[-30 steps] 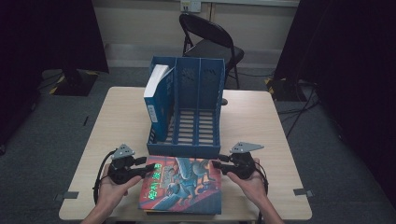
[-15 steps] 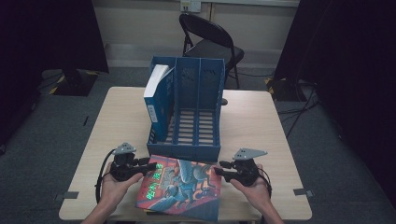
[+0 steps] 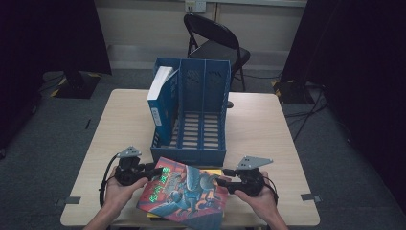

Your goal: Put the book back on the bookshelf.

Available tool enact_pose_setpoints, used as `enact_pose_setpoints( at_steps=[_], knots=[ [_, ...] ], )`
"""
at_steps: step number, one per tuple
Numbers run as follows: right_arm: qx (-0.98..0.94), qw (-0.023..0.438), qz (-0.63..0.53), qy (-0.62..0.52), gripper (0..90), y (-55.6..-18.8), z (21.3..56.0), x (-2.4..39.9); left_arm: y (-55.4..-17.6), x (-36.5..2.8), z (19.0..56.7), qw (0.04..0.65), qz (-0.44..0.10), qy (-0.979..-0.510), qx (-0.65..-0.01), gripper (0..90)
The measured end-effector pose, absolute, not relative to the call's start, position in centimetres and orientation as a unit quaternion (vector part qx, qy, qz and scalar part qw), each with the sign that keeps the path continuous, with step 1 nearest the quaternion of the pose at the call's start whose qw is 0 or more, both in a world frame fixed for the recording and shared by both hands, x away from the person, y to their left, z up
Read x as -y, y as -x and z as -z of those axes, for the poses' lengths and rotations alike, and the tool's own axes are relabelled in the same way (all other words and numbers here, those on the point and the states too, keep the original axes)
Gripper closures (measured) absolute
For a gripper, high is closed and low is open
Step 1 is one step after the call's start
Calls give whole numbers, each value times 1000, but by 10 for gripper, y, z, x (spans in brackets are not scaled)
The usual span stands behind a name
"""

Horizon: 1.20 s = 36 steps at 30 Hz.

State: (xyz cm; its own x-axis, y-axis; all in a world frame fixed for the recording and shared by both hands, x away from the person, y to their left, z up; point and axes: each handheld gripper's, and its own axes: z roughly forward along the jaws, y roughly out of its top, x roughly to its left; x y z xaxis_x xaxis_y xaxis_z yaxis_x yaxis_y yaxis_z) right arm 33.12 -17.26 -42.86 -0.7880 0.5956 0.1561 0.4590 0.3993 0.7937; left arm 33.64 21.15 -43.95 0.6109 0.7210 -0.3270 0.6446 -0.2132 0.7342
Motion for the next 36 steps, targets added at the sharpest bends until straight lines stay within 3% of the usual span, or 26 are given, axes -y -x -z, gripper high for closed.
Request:
enact_pose_setpoints(
  at_steps=[6, 27, 32, 36],
  knots=[
    [-841, 51, -443, -308, 620, -344, 435, 158, -315, -215, 439, 445, -52, -781, -435, 591],
    [-857, 39, -426, -289, 652, -300, 432, 171, -352, -174, 431, 416, -69, -824, -379, 668],
    [-855, 23, -433, -283, 665, -317, 432, 162, -348, -177, 439, 450, -80, -805, -378, 673],
    [-856, 18, -436, -276, 656, -343, 432, 139, -339, -188, 441, 456, -60, -794, -398, 664]
  ],
)
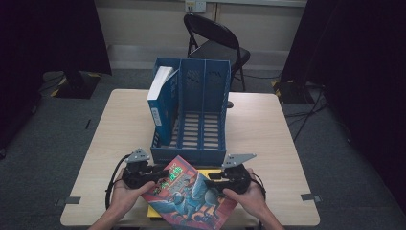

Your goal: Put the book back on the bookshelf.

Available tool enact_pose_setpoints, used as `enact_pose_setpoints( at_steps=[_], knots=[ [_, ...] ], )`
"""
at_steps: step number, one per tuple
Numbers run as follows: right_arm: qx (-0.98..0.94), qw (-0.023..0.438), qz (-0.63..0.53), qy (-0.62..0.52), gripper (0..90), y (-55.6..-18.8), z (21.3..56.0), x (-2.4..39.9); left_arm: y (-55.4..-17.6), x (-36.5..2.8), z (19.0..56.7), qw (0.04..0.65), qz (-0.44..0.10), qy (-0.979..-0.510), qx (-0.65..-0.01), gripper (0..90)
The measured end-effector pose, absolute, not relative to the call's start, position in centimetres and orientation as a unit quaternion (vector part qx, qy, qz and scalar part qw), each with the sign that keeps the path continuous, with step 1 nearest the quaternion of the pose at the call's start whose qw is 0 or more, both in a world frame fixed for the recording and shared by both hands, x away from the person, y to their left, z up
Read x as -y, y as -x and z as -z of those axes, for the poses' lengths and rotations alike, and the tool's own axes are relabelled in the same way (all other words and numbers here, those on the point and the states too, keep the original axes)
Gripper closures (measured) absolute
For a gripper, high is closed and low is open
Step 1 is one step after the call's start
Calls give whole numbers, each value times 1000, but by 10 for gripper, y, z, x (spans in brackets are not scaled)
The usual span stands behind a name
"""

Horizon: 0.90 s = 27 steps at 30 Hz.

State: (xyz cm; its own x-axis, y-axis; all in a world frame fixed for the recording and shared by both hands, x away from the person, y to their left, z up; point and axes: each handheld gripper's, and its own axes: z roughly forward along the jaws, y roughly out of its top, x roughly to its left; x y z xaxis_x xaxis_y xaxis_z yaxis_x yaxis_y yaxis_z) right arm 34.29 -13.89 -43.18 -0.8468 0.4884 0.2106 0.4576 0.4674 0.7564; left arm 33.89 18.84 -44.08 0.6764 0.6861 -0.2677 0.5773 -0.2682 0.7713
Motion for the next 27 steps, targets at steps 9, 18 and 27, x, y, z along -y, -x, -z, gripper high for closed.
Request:
enact_pose_setpoints(
  at_steps=[9, 18, 27],
  knots=[
    [-852, -11, -446, -274, 673, -354, 435, 129, -313, -210, 445, 464, -43, -787, -405, 595],
    [-860, 13, -430, -274, 672, -342, 431, 131, -328, -196, 442, 457, -49, -799, -387, 634],
    [-857, 12, -433, -280, 673, -323, 433, 146, -339, -191, 443, 459, -27, -803, -379, 646]
  ],
)
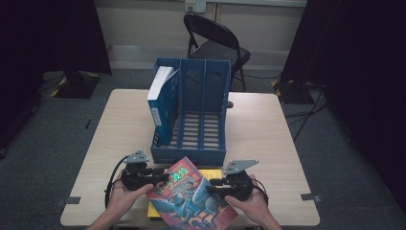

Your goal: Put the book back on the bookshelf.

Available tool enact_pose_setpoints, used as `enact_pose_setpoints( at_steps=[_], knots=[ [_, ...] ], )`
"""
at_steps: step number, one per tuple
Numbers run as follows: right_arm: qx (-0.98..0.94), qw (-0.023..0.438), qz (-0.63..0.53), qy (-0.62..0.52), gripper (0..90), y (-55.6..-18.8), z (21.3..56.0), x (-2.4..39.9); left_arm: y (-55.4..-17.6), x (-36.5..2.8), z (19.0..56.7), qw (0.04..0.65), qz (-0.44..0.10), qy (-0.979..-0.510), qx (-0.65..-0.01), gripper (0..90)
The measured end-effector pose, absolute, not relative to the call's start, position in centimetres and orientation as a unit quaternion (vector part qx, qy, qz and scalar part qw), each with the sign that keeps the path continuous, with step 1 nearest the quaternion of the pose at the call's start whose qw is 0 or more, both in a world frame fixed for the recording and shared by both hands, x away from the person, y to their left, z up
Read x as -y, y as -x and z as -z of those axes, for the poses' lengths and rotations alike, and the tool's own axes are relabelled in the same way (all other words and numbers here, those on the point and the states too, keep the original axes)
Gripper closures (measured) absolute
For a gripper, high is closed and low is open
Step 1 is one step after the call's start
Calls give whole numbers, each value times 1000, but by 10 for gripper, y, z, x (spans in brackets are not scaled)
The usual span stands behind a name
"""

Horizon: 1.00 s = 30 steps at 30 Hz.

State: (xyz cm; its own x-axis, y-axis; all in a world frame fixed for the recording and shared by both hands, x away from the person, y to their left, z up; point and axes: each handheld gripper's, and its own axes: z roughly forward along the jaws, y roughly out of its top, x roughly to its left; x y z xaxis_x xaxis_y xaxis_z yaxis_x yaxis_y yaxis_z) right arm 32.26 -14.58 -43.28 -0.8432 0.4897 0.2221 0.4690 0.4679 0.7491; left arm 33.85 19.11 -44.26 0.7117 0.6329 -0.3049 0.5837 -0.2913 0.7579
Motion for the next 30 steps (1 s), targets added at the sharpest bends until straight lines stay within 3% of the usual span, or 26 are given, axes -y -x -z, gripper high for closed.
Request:
enact_pose_setpoints(
  at_steps=[3, 10, 13, 20, 25, 30],
  knots=[
    [-855, 6, -437, -280, 668, -324, 434, 147, -339, -191, 442, 459, -26, -803, -380, 646],
    [-861, 19, -434, -266, 561, -333, 431, 129, -337, -193, 442, 457, -23, -800, -389, 636],
    [-861, 23, -434, -263, 566, -343, 431, 119, -333, -201, 440, 446, -19, -797, -408, 564],
    [-859, 14, -436, -268, 576, -348, 434, 118, -310, -230, 438, 439, -29, -799, -410, 530],
    [-856, 4, -441, -271, 577, -350, 436, 119, -292, -235, 436, 430, -51, -803, -409, 473],
    [-855, 3, -442, -271, 578, -352, 436, 119, -284, -232, 441, 439, -37, -805, -397, 409]
  ],
)
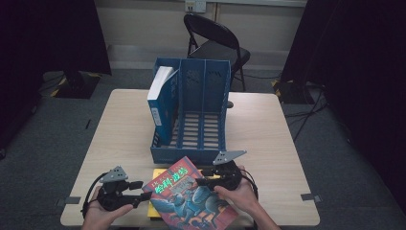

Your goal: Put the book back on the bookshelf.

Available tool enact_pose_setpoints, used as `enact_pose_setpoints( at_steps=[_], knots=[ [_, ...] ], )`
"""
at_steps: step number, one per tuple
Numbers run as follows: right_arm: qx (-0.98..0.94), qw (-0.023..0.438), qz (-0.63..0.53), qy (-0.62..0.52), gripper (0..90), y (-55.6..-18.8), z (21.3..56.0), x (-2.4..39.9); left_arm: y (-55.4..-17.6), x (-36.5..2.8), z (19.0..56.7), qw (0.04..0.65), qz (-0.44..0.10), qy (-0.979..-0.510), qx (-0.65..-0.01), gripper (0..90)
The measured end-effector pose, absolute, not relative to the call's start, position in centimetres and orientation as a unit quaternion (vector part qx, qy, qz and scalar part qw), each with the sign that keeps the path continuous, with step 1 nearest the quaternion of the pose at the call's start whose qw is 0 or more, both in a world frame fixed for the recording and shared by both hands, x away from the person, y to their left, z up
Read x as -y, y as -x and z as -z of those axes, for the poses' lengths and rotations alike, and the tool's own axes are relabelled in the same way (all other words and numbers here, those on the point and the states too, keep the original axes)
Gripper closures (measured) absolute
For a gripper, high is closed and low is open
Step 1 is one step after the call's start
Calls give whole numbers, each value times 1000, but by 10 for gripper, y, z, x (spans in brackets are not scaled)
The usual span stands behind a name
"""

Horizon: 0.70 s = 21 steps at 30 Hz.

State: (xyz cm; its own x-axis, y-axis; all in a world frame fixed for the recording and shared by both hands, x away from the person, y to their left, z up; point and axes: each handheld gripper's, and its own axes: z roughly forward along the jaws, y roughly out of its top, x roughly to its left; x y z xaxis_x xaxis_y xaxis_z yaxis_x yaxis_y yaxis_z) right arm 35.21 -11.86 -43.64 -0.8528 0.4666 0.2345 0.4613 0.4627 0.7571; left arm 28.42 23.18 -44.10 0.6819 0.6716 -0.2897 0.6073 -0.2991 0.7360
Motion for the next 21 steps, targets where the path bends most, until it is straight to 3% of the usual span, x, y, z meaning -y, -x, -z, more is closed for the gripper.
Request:
enact_pose_setpoints(
  at_steps=[10, 21],
  knots=[
    [-854, 6, -443, -272, 579, -351, 437, 118, -285, -226, 440, 435, -47, -811, -389, 437],
    [-853, 1, -444, -273, 578, -353, 437, 119, -277, -237, 446, 431, -33, -813, -390, 377]
  ],
)
